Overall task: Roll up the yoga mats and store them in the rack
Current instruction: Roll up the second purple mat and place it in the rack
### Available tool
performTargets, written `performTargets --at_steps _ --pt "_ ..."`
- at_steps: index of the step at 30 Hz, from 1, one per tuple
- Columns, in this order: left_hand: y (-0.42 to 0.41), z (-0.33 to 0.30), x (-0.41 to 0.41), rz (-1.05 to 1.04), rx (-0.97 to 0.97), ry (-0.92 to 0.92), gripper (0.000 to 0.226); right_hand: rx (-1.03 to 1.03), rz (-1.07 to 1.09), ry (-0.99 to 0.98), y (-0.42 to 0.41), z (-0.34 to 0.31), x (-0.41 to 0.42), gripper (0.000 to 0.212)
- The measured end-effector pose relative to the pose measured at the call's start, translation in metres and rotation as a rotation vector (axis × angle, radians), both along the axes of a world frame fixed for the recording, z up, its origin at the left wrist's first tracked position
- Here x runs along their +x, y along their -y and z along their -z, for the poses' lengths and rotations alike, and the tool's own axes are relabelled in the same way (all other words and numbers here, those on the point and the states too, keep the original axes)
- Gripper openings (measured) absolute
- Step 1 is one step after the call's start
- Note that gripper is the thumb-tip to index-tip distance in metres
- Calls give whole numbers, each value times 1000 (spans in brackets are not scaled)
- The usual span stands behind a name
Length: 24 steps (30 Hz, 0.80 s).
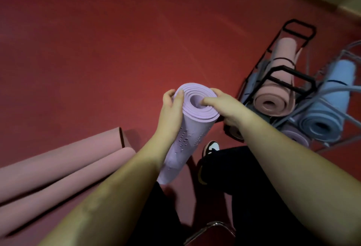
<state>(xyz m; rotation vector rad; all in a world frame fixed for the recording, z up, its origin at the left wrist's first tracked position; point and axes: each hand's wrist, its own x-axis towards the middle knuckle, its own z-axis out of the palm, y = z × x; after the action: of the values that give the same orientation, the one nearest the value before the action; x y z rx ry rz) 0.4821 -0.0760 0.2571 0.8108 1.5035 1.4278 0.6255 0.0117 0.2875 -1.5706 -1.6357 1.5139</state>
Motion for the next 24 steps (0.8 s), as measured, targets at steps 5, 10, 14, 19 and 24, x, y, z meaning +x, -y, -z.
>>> performTargets --at_steps 5,10,14,19,24 --pt "-6 38 9 351 42 -411 127 -37 42 -46 -20 8 35 44" --pt "-25 54 27 455 -41 -518 141 -72 64 -105 -45 17 69 49" --pt "-45 54 57 482 -67 -603 142 -90 80 -203 -70 32 105 33" --pt "-77 43 97 468 12 -772 135 -161 134 -391 -102 56 152 60" --pt "-96 70 122 508 58 -1065 143 -303 277 -575 -104 123 184 38"
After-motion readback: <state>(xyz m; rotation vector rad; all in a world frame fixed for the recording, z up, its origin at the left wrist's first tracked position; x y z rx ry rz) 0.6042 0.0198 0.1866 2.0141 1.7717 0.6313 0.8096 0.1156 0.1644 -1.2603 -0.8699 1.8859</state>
